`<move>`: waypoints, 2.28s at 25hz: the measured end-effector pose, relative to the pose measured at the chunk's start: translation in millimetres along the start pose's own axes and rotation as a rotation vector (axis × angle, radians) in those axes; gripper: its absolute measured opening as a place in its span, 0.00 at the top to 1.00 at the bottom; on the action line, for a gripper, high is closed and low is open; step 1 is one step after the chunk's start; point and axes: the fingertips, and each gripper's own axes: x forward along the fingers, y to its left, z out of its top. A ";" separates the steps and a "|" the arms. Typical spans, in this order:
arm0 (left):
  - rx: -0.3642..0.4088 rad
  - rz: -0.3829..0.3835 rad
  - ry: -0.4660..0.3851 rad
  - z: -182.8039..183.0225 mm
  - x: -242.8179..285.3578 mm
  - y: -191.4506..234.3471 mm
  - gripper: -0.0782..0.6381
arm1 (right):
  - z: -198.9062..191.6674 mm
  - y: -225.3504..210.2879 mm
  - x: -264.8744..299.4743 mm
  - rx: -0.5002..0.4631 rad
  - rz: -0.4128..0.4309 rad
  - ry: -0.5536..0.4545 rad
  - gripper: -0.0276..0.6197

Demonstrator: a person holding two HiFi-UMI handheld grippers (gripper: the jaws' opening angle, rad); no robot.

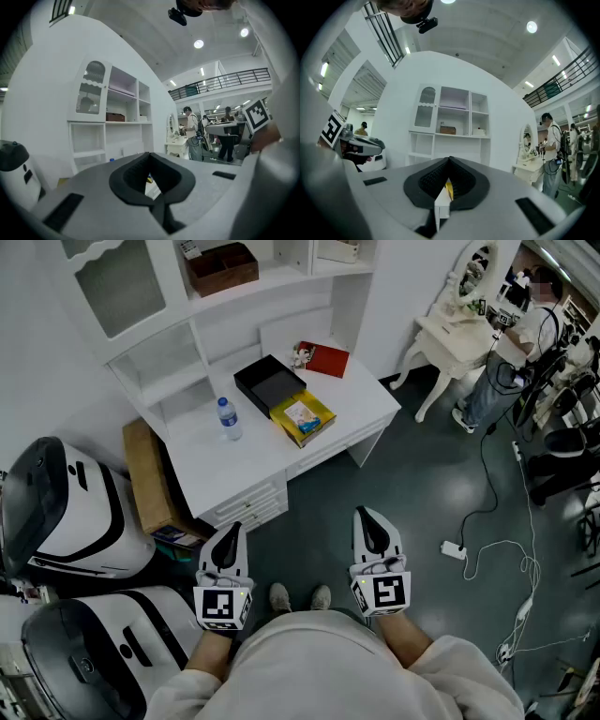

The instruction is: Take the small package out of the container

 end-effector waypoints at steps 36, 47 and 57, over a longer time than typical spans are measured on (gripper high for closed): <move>0.023 0.014 0.024 4.3 23.4 -21.9 0.88 | 5.1 -18.6 5.3 -0.011 0.115 -0.059 0.28; 0.015 0.074 0.053 -8.8 23.2 -52.3 0.88 | -3.9 -44.6 -0.6 -0.005 0.176 -0.067 0.28; -0.012 0.076 0.047 -17.7 69.6 -36.4 0.88 | -14.6 -55.7 41.7 -0.017 0.193 -0.055 0.28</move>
